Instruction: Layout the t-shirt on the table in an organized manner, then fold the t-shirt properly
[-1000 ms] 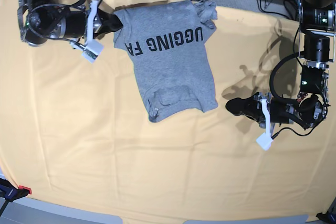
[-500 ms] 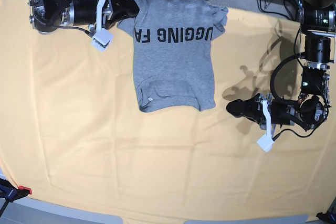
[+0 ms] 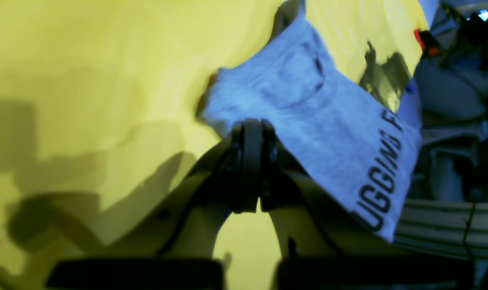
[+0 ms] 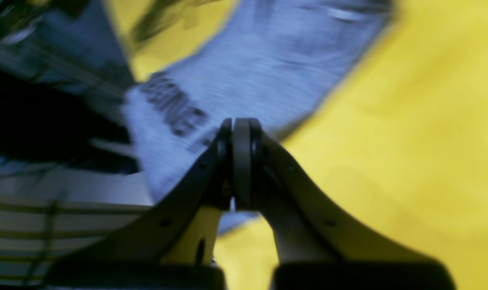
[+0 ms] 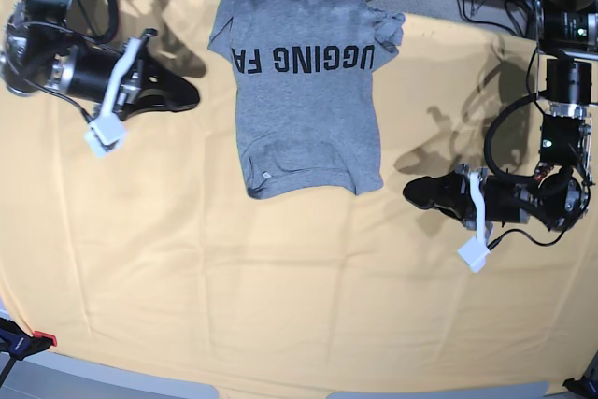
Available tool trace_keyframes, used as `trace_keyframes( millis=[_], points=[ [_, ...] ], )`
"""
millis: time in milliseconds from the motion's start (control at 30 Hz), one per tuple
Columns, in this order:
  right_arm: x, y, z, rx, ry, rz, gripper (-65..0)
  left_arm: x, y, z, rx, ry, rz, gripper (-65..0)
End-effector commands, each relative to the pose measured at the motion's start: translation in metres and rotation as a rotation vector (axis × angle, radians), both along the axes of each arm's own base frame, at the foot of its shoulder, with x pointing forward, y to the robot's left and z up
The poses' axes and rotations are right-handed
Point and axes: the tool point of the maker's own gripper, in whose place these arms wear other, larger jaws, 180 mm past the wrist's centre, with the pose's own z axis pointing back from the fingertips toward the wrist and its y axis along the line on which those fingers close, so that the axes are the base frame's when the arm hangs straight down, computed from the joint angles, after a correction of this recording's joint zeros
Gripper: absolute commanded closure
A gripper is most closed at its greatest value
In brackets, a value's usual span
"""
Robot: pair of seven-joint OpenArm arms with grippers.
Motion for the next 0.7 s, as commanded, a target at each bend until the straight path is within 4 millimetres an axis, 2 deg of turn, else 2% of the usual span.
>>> trace_keyframes(
  millis=[0, 100, 200, 333, 433, 567, 667],
  points=[
    [0.006, -0.007, 0.014, 0.018, -0.052, -0.027, 0.0, 0.004, 0.0, 0.026, -0.024, -0.089, -0.005, 0.0],
    [0.007, -0.034, 0.017, 0.012, -0.066, -0.144, 0.0, -0.019, -0.011, 0.047, -0.028, -0.205, -0.045, 0.0],
    [0.0, -0.058, 0.02, -0.009, -0.076, -0.251, 0.0, -0.049, -0.017, 0.069, -0.013, -0.328, -0.074, 0.0],
    [-0.019, -0.072, 0.026, -0.075, -0.087, -0.303, 0.0, -0.085, -0.016, 0.084, 0.03, -0.431, -0.072, 0.0],
    [-0.04, -0.071, 0.029, -0.139, -0.075, -0.292, 0.0, -0.111, -0.01, 0.08, 0.061, -0.408, -0.038, 0.0],
    [-0.079, -0.065, 0.028, -0.23, -0.012, -0.254, 0.0, -0.151, 0.002, 0.059, 0.106, -0.291, 0.012, 0.0],
    [-0.108, -0.07, 0.023, -0.287, 0.069, -0.257, 0.0, -0.186, 0.009, 0.044, 0.152, -0.196, 0.028, 0.0]
  ],
)
